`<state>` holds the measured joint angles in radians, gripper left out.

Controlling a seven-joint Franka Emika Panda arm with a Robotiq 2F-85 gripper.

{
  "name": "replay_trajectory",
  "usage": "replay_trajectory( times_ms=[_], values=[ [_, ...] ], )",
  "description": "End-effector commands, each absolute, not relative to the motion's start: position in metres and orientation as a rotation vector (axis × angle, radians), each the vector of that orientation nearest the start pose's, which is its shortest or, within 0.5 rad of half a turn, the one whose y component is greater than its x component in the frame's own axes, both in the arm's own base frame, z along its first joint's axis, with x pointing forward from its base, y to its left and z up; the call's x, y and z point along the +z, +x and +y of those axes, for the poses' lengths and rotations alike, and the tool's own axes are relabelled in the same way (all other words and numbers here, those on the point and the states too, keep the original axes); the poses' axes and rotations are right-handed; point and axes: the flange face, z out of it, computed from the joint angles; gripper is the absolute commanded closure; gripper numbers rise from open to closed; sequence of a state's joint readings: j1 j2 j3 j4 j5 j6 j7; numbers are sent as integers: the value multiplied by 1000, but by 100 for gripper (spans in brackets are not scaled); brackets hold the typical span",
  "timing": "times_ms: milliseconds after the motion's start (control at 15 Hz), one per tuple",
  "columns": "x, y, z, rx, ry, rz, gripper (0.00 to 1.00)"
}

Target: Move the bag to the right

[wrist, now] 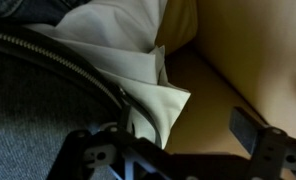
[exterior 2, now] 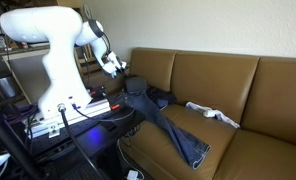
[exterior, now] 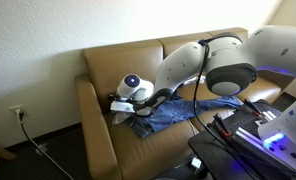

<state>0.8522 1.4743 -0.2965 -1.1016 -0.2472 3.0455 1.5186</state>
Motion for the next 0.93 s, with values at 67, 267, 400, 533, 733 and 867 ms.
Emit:
replay_trajectory(
  times_ms=[67, 267, 400, 533, 733, 867],
  values=[
    [-51, 561, 454, -705, -2755, 544, 25],
    [-53, 561, 453, -703, -2759, 549, 41],
    [-53, 561, 452, -700, -2761, 552, 55],
    [-55, 562, 449, -696, -2769, 560, 69],
    [-55, 566, 445, -687, -2774, 586, 89],
    [-56, 569, 442, -651, -2780, 625, 99]
  ],
)
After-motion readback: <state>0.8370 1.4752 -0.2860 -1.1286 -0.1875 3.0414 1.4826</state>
